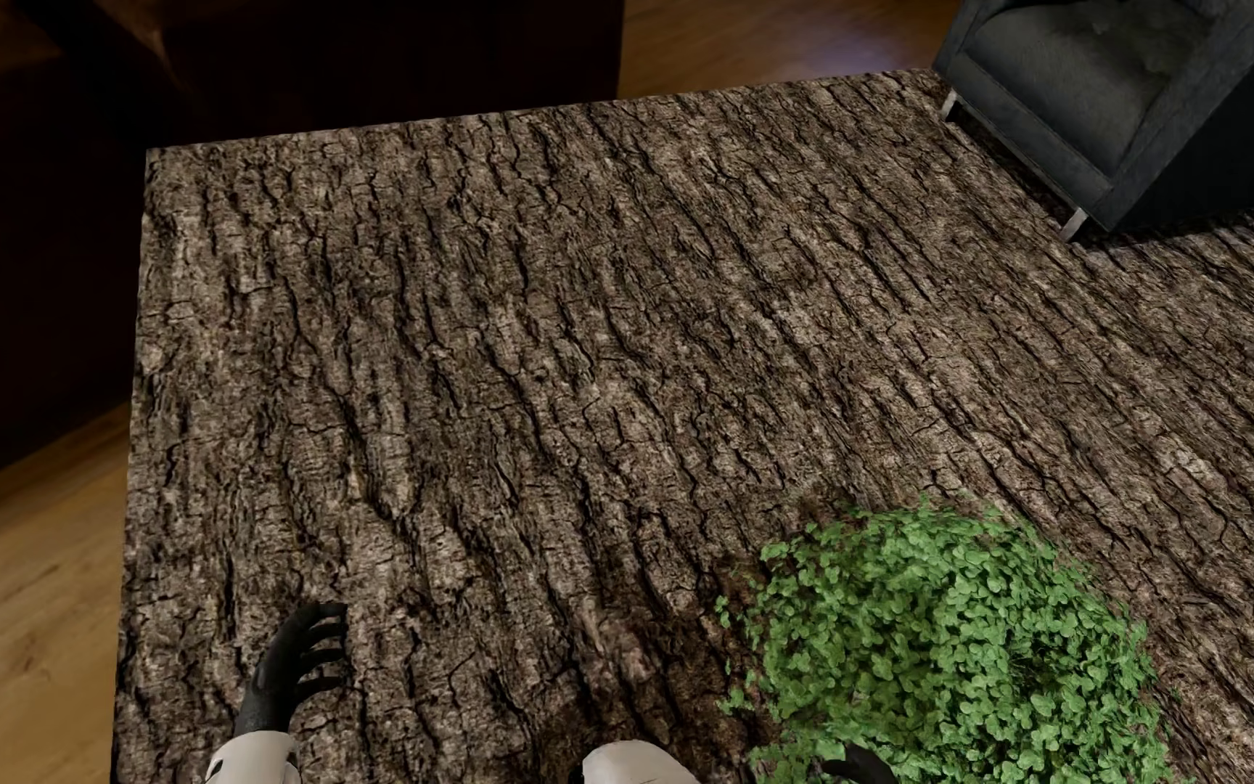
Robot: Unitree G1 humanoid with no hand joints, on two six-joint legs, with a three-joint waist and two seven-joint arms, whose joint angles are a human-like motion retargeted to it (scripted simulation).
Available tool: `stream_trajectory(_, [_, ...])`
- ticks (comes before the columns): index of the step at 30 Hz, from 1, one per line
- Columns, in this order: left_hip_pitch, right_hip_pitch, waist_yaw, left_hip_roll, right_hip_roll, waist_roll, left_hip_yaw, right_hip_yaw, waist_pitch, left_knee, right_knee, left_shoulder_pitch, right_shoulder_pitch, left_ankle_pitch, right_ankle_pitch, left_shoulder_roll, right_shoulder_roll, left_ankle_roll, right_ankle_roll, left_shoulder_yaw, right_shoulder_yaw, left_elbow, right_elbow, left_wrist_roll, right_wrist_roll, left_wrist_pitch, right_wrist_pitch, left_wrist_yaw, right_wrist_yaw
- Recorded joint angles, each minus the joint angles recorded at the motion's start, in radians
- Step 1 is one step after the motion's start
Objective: Go around the plant
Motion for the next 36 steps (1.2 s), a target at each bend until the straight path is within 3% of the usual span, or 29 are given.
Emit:
stream_trajectory(2, [0.102, -0.045, -0.053, 0.015, -0.006, -0.043, -0.004, 0.013, -0.025, 0.006, -0.185, -0.100, 0.102, -0.066, -0.162, -0.070, 0.022, 0.007, 0.032, -0.086, 0.002, -0.037, -0.013, 0.010, 0.003, 0.046, 0.076, -0.012, -0.020])
stream_trajectory(3, [0.038, -0.022, -0.022, 0.025, -0.016, -0.058, -0.022, 0.012, -0.018, 0.230, -0.313, -0.121, 0.102, 0.040, -0.068, -0.116, 0.005, -0.042, 0.009, -0.089, 0.079, -0.042, 0.040, 0.038, 0.001, 0.068, 0.096, -0.036, -0.036])
stream_trajectory(4, [-0.061, 0.014, 0.031, 0.028, -0.005, -0.039, -0.075, 0.012, -0.007, 0.442, -0.334, -0.121, 0.073, 0.245, -0.018, -0.138, -0.005, -0.082, -0.006, -0.115, 0.106, 0.000, 0.128, 0.072, 0.003, 0.071, 0.108, -0.068, -0.045])
stream_trajectory(5, [-0.121, 0.051, 0.101, 0.005, 0.021, 0.005, -0.132, 0.032, -0.001, 0.475, -0.335, -0.053, 0.048, 0.296, -0.055, -0.144, -0.014, -0.110, -0.001, -0.093, 0.080, 0.029, 0.138, 0.110, 0.014, 0.065, 0.126, -0.110, -0.043])
stream_trajectory(7, [-0.215, 0.128, 0.207, -0.024, 0.073, 0.126, -0.200, 0.078, -0.017, 0.303, -0.380, 0.147, -0.028, 0.074, -0.109, -0.091, -0.005, -0.136, 0.016, 0.014, 0.027, 0.037, 0.045, 0.188, 0.009, 0.090, 0.129, -0.201, -0.041])
stream_trajectory(8, [-0.198, 0.167, 0.197, -0.008, 0.087, 0.173, -0.209, 0.101, -0.027, 0.109, -0.382, 0.209, -0.078, 0.056, -0.154, -0.046, 0.009, -0.146, 0.018, 0.027, 0.030, 0.086, -0.006, 0.210, -0.001, 0.109, 0.109, -0.229, -0.025])
stream_trajectory(10, [-0.050, 0.136, 0.156, -0.008, 0.018, 0.127, -0.086, 0.064, 0.002, 0.065, -0.201, 0.150, -0.114, -0.024, -0.100, 0.015, 0.040, 0.026, -0.080, 0.017, 0.039, 0.040, 0.036, 0.180, -0.008, 0.218, 0.028, -0.215, 0.058])
stream_trajectory(11, [0.029, 0.096, 0.118, 0.006, -0.002, 0.108, -0.041, 0.018, 0.014, 0.023, -0.153, 0.083, -0.062, -0.056, -0.045, -0.004, 0.038, -0.022, -0.102, 0.009, 0.034, -0.011, 0.024, 0.145, 0.003, 0.244, -0.003, -0.167, 0.098])
stream_trajectory(12, [0.039, 0.060, 0.075, 0.020, -0.002, 0.087, -0.021, -0.004, 0.026, 0.105, -0.206, -0.001, -0.002, -0.030, -0.055, -0.046, 0.007, -0.050, -0.088, -0.010, 0.057, -0.051, 0.001, 0.111, 0.012, 0.229, -0.013, -0.111, 0.111])
stream_trajectory(13, [-0.022, 0.051, 0.056, 0.020, -0.012, 0.058, -0.022, -0.003, 0.025, 0.297, -0.310, -0.073, 0.033, 0.099, -0.094, -0.092, -0.048, -0.068, -0.041, -0.044, 0.093, -0.064, 0.038, 0.085, 0.014, 0.185, -0.020, -0.062, 0.103])
stream_trajectory(14, [-0.113, 0.089, 0.058, 0.004, 0.011, 0.063, -0.074, 0.022, 0.016, 0.463, -0.311, -0.098, 0.063, 0.296, -0.132, -0.119, -0.072, -0.086, -0.039, -0.092, 0.097, -0.031, 0.132, 0.072, 0.008, 0.114, -0.026, -0.031, 0.062])
stream_trajectory(15, [-0.184, 0.141, 0.090, -0.015, 0.044, 0.083, -0.122, 0.053, 0.006, 0.471, -0.339, -0.050, 0.091, 0.266, -0.157, -0.130, -0.050, -0.100, -0.039, -0.078, 0.054, -0.016, 0.129, 0.076, 0.011, 0.050, -0.004, -0.028, 0.004])
stream_trajectory(16, [-0.253, 0.204, 0.121, -0.026, 0.075, 0.112, -0.161, 0.079, 0.006, 0.430, -0.377, 0.009, 0.090, 0.165, -0.177, -0.139, -0.024, -0.111, -0.038, -0.046, 0.049, -0.020, 0.091, 0.091, 0.020, 0.020, 0.029, -0.038, -0.054])
stream_trajectory(17, [-0.324, 0.269, 0.152, -0.024, 0.098, 0.135, -0.166, 0.107, 0.002, 0.349, -0.413, 0.088, 0.049, 0.096, -0.204, -0.131, -0.005, -0.121, -0.038, -0.026, 0.074, -0.046, 0.097, 0.115, 0.015, 0.016, 0.065, -0.056, -0.111])
stream_trajectory(19, [-0.343, 0.269, 0.159, -0.020, 0.122, 0.165, -0.146, 0.120, 0.008, 0.044, -0.232, 0.136, -0.040, 0.122, -0.186, -0.022, 0.030, -0.145, -0.065, 0.002, -0.001, 0.034, -0.019, 0.141, -0.012, 0.004, 0.138, -0.093, -0.143])
stream_trajectory(20, [-0.313, 0.183, 0.137, 0.003, 0.099, 0.151, -0.122, 0.082, 0.008, 0.056, -0.011, 0.103, -0.065, 0.268, -0.020, 0.034, 0.033, -0.117, -0.100, 0.001, 0.034, 0.083, -0.013, 0.142, -0.023, 0.004, 0.141, -0.090, -0.122])
stream_trajectory(21, [-0.267, 0.099, 0.097, 0.014, 0.067, 0.116, -0.084, 0.053, 0.002, 0.066, 0.105, 0.091, -0.075, 0.216, 0.154, 0.045, 0.026, 0.002, -0.073, 0.016, 0.041, 0.083, 0.053, 0.133, -0.017, -0.003, 0.126, -0.062, -0.063])
stream_trajectory(22, [-0.203, 0.034, 0.057, 0.023, 0.039, 0.071, -0.048, 0.032, 0.004, 0.057, 0.158, 0.070, -0.054, 0.175, 0.183, 0.041, 0.003, 0.042, -0.020, 0.029, 0.030, 0.049, 0.065, 0.115, -0.001, 0.004, 0.116, -0.034, 0.004])
stream_trajectory(23, [-0.141, -0.019, 0.036, 0.039, -0.003, 0.039, -0.009, 0.012, -0.007, 0.038, 0.109, 0.060, -0.025, 0.139, 0.081, 0.001, -0.028, -0.020, -0.007, 0.010, 0.016, -0.040, 0.035, 0.087, 0.010, 0.027, 0.117, -0.014, 0.054])
stream_trajectory(24, [-0.076, -0.032, 0.014, 0.052, -0.036, 0.015, 0.025, -0.005, -0.028, 0.018, -0.037, 0.053, 0.005, 0.102, -0.041, -0.043, -0.006, -0.005, -0.010, -0.035, -0.031, -0.058, 0.019, 0.069, -0.010, 0.034, 0.114, -0.015, 0.070])
stream_trajectory(25, [-0.027, -0.030, 0.026, 0.073, -0.059, 0.004, 0.049, -0.011, -0.039, 0.039, -0.233, 0.024, 0.031, 0.046, -0.094, -0.088, -0.005, -0.024, -0.007, -0.069, -0.025, -0.079, 0.014, 0.062, -0.037, 0.064, 0.107, -0.030, 0.063])
stream_trajectory(26, [-0.032, 0.002, 0.070, 0.093, -0.044, 0.017, 0.015, -0.010, -0.034, 0.153, -0.278, -0.018, 0.031, 0.022, -0.051, -0.099, -0.017, -0.048, -0.017, -0.125, 0.007, -0.079, 0.074, 0.072, -0.051, 0.100, 0.092, -0.055, 0.038])
stream_trajectory(28, [-0.151, 0.094, 0.156, 0.042, 0.018, 0.090, -0.150, 0.032, -0.015, 0.410, -0.326, 0.022, 0.013, 0.226, -0.092, -0.115, -0.033, -0.063, -0.009, -0.050, 0.075, -0.007, 0.127, 0.132, -0.032, 0.125, 0.042, -0.112, -0.033])
stream_trajectory(30, [-0.214, 0.189, 0.215, 0.015, 0.058, 0.169, -0.186, 0.087, -0.021, 0.240, -0.400, 0.156, -0.003, 0.036, -0.123, -0.075, 0.005, -0.075, 0.009, 0.033, 0.027, 0.005, 0.047, 0.188, -0.004, 0.163, 0.003, -0.165, -0.077])
stream_trajectory(31, [-0.206, 0.236, 0.214, 0.026, 0.078, 0.203, -0.181, 0.124, -0.017, 0.094, -0.420, 0.202, -0.053, -0.001, -0.148, -0.060, 0.026, -0.083, 0.019, 0.035, 0.021, 0.022, 0.009, 0.200, -0.005, 0.176, -0.002, -0.181, -0.077])
stream_trajectory(32, [-0.159, 0.239, 0.186, 0.035, 0.076, 0.196, -0.149, 0.156, -0.019, 0.008, -0.362, 0.220, -0.093, 0.156, -0.174, -0.006, 0.066, -0.100, 0.009, -0.005, 0.021, 0.053, -0.022, 0.191, -0.003, 0.169, -0.001, -0.186, -0.056])
stream_trajectory(33, [-0.104, 0.189, 0.156, 0.040, 0.043, 0.156, -0.099, 0.121, -0.017, -0.003, -0.226, 0.198, -0.096, 0.117, -0.102, 0.024, 0.053, -0.044, -0.067, -0.004, 0.058, 0.027, 0.027, 0.167, 0.015, 0.162, -0.005, -0.169, -0.004])
stream_trajectory(34, [-0.037, 0.150, 0.116, 0.050, 0.008, 0.121, -0.058, 0.062, -0.010, -0.022, -0.123, 0.145, -0.070, 0.081, -0.027, 0.008, 0.042, -0.041, -0.100, 0.011, 0.042, 0.042, 0.045, 0.141, 0.034, 0.137, 0.009, -0.134, 0.054])
stream_trajectory(36, [0.084, 0.079, 0.033, 0.070, -0.036, 0.042, 0.024, -0.013, -0.031, -0.058, -0.144, 0.025, 0.027, 0.016, -0.044, -0.040, 0.025, -0.067, -0.024, -0.041, -0.006, -0.060, -0.005, 0.087, 0.038, 0.137, 0.090, -0.053, 0.102])
